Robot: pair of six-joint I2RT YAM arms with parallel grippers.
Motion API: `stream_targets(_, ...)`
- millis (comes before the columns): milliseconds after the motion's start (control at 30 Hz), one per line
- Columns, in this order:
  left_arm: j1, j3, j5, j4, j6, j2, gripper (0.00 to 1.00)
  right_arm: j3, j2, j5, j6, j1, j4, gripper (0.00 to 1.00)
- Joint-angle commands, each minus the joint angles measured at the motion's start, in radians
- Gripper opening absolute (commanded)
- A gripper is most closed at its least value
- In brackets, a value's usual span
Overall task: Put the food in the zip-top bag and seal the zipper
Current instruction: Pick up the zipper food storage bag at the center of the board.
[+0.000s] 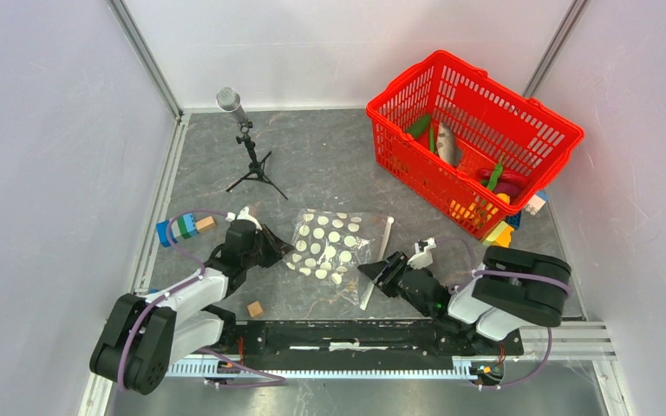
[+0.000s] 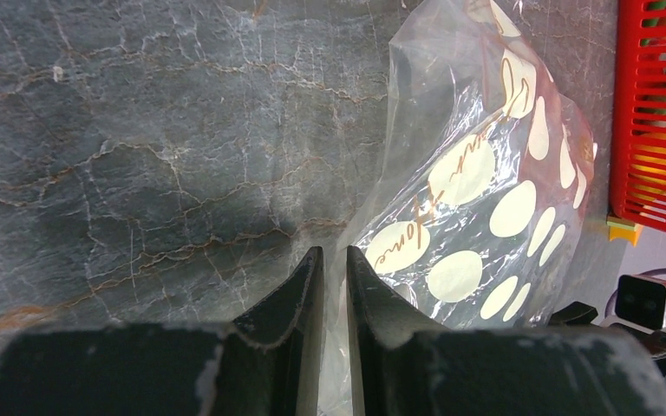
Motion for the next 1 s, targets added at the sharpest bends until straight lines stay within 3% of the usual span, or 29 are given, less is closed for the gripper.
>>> stream_targets(0,0.002,0.003,-0.003,0.036,-0.004,-0.008,0.22,-0.436,0.082,-0.022,0.014,0.003,0.177,0.53)
stream_targets(267,0.002,0.003,-0.009,0.032,-0.004,-0.010,0.22,-0.480,0.106,-0.008,0.012,0.004,0.311,0.44)
stream_targets(300,0.002,0.005,-0.011,0.029,-0.004,-0.010,0.22,-0.481,0.097,-0.009,0.007,0.005,0.310,0.38)
stream_targets(433,0.002,0.011,-0.017,0.021,0.001,-0.012,0.22,-0.480,0.057,-0.010,-0.016,0.008,0.300,0.36)
stream_targets(533,0.002,0.017,-0.025,0.006,0.006,-0.020,0.22,-0.479,0.020,-0.004,-0.033,0.008,0.288,0.27)
stream_targets(600,0.002,0.019,-0.031,-0.006,0.010,-0.030,0.22,-0.479,-0.017,0.000,-0.054,0.010,0.268,0.29)
stream_targets(700,0.002,0.020,-0.041,-0.024,0.015,-0.048,0.22,-0.469,-0.116,0.008,-0.065,0.012,0.162,0.37)
stream_targets(800,0.003,0.023,-0.054,-0.042,0.021,-0.063,0.22,-0.435,-0.257,0.021,-0.076,0.013,-0.070,0.47)
stream_targets(900,0.004,0.025,-0.057,-0.046,0.021,-0.067,0.22,-0.394,-0.437,0.054,-0.093,0.020,-0.319,0.45)
stream_targets(967,0.005,0.028,-0.054,-0.045,0.021,-0.063,0.22,-0.390,-0.545,0.069,-0.120,0.021,-0.380,0.35)
